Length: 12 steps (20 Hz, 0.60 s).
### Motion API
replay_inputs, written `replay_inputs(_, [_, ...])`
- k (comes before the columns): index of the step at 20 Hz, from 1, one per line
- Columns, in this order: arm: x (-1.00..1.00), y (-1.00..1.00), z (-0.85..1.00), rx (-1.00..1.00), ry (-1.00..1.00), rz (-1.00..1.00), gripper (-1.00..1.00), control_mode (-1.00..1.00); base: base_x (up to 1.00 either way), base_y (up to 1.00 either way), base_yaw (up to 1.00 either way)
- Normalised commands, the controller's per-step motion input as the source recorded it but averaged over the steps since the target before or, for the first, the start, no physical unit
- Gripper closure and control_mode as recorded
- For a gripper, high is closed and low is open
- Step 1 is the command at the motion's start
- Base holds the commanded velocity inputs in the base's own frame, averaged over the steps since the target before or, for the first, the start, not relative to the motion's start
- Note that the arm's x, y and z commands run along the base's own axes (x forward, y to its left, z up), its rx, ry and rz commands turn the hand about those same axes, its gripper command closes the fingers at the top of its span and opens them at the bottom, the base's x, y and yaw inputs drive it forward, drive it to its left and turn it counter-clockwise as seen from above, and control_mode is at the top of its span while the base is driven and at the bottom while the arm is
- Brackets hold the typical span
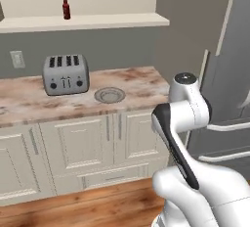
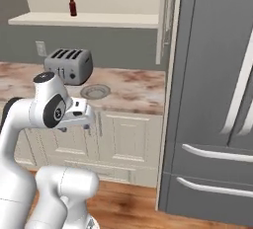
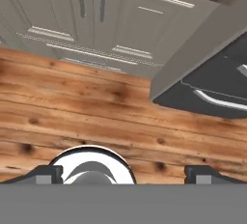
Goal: Move the hot dog bun to the plate on the dining table and place the condiment next to that plate. Then navigate to the fridge and take the sausage and place it on the plate as well.
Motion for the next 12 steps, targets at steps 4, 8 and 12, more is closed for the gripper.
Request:
replay_inputs(4, [0.00,0.00,0.00,0.00,0.00,0.00,-1.00,1.00,0.81,0.53,-0.14])
replay_inputs(8, [0.00,0.00,0.00,0.00,0.00,0.00,-1.00,1.00,0.96,0.33,0.00])
replay_inputs(12, [0.00,0.00,0.00,0.00,0.00,0.00,-1.00,1.00,0.44,0.53,0.00])
